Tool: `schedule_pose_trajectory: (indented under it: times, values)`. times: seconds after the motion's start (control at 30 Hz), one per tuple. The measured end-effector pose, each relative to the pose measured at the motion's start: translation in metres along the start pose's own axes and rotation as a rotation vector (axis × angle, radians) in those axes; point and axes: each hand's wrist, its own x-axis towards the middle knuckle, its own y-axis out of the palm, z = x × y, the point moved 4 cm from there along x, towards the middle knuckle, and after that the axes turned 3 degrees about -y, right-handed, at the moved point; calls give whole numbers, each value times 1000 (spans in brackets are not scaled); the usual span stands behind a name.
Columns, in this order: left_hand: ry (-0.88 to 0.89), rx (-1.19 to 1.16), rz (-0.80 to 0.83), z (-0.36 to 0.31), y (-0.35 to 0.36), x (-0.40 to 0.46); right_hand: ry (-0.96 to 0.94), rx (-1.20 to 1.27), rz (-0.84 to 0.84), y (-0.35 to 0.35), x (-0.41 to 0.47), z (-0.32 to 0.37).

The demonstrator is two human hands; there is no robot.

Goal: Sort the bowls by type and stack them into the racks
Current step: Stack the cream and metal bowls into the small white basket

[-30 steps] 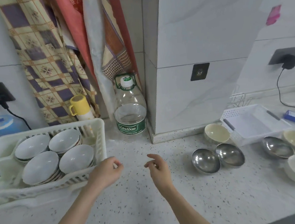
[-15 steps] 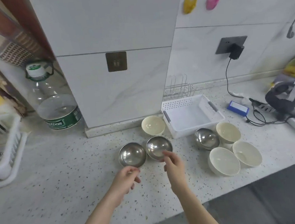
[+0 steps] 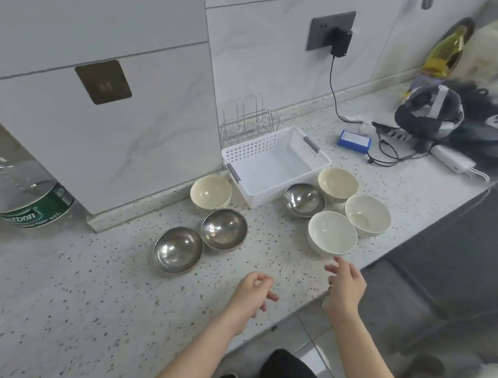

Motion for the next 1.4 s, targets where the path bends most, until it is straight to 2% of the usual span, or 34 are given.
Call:
schedule_pose_trajectory:
  times: [0.1, 0.27, 0.5, 0.67, 0.87, 1.03, 1.2, 1.4]
  values:
    - [-18, -27, 17, -12, 21, 6, 23, 32, -92, -18, 27, 10]
    - [-57, -70, 3, -42, 61, 32, 46, -31, -113, -32, 79, 26]
    - [-130, -302, -159, -78, 131, 79, 113, -267, 166, -37, 152, 51]
    - [-121, -496, -319, -78, 149, 87, 135, -387, 308, -37, 183, 62]
    - [-116, -528, -364, -76, 139, 79, 130, -412, 327, -34, 195, 57]
    - [-42, -621, -408, -89, 117, 72, 100, -415, 307, -33, 194, 57]
    - [44, -690, -412, -116, 92, 73, -16, -478, 276, -42, 188, 64]
    - [133, -675, -445, -147, 60, 78, -172, -355, 274, -33, 177, 98]
